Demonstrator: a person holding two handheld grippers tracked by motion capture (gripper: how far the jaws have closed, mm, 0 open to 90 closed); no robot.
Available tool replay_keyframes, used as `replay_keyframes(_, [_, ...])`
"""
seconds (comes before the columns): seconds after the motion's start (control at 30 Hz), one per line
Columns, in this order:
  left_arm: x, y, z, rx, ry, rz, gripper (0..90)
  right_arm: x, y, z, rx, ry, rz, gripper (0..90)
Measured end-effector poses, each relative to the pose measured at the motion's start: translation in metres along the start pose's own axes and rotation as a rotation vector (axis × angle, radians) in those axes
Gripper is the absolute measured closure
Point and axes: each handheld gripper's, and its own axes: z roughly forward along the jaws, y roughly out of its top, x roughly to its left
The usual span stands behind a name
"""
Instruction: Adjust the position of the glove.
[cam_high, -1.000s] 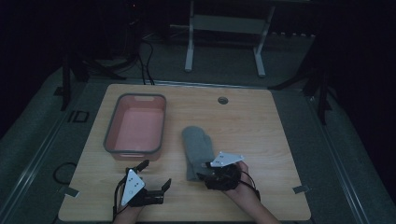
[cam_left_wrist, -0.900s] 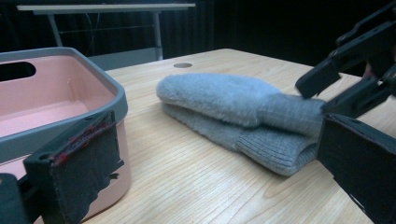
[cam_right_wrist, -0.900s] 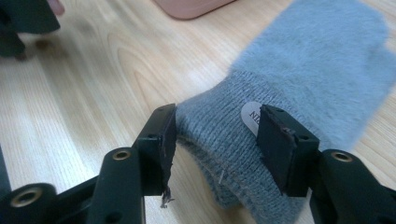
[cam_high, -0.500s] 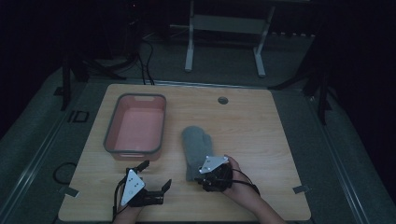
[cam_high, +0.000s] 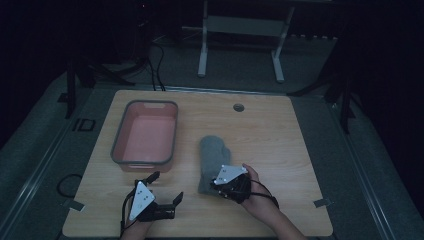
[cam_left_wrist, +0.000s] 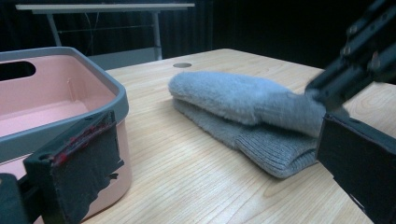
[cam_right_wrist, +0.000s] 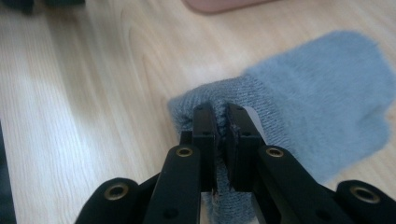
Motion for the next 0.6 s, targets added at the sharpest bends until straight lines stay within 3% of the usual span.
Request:
replay_keyframes(0.17, [0.0,0.0,0.0,0.0,0.001,0.003,0.1,0.001,0.016,-0.003,-0.008,-0.035,0.036,83.3])
replay_keyframes(0.3, [0.0,0.0,0.0,-0.001,0.002,0.002,0.1,0.004,0.024,0.007,0.023,-0.037,0.071,82.0])
replay_keyframes(0.4, [0.001,0.0,-0.001,-0.002,0.003,0.0,0.1,0.007,0.023,0.019,0.038,-0.031,0.093,81.2])
replay_keyframes(0.6, [0.001,0.0,-0.001,0.004,0.007,-0.005,0.1,0.017,0.016,0.033,0.059,-0.019,0.076,75.8])
